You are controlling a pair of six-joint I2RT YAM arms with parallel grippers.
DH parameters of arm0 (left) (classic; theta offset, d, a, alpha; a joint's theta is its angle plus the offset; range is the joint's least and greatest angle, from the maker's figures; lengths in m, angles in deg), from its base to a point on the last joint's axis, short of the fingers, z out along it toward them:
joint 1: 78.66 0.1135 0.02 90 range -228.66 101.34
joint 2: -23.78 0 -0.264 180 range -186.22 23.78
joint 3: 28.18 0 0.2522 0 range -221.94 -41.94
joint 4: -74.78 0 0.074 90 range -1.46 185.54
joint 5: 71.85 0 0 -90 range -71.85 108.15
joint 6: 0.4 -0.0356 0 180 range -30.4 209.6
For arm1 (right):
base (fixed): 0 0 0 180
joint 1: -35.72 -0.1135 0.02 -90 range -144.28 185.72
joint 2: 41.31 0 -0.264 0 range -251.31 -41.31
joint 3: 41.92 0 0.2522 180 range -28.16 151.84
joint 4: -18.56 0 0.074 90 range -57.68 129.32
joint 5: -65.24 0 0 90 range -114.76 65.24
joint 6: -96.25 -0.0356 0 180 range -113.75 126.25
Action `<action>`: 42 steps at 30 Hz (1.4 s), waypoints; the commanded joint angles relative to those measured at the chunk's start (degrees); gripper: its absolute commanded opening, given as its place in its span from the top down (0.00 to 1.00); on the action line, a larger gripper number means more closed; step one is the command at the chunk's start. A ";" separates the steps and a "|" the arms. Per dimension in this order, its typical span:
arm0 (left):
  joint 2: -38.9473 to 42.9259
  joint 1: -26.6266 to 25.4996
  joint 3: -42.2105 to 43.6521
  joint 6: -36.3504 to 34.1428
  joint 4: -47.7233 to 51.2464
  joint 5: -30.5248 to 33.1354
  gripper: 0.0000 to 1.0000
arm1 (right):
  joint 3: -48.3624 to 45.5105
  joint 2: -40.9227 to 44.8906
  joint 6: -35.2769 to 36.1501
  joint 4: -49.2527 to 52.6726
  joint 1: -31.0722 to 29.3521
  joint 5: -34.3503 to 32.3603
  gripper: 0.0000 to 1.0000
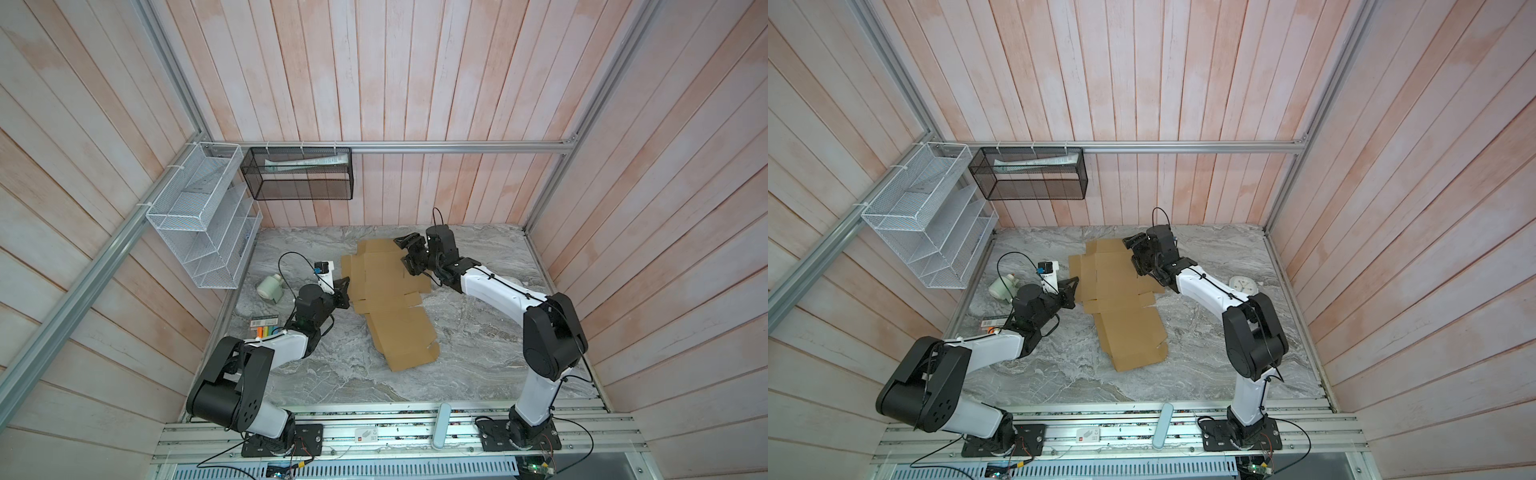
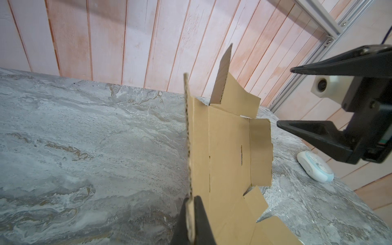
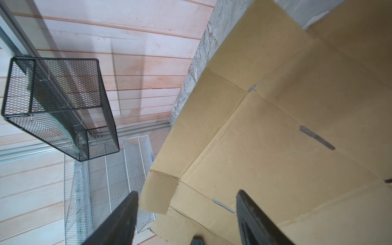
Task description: Fold the paper box
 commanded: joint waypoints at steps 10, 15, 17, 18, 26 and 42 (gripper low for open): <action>2.01 -0.94 4.87 -5.48 -13.34 -1.25 1.00 | 5.15 -3.53 -4.29 1.26 0.92 2.96 0.25; 2.27 -1.26 6.13 -7.06 -15.78 -2.49 1.00 | 6.43 -4.48 -4.28 1.62 0.95 3.74 0.25; 2.56 -1.51 6.59 -7.90 -16.35 -2.79 1.00 | 6.20 -4.46 -4.62 1.49 1.08 3.96 0.24; 2.79 -1.62 6.77 -8.38 -16.58 -2.91 1.00 | 6.00 -4.39 -4.74 1.36 1.12 3.96 0.24; 2.95 -2.64 8.79 -10.31 -19.09 -2.93 1.00 | 4.40 -3.30 -5.14 0.20 1.68 4.26 0.23; 3.65 -3.56 9.80 -10.88 -21.55 -1.99 1.00 | 2.62 -3.29 -5.85 -2.67 1.21 5.53 0.41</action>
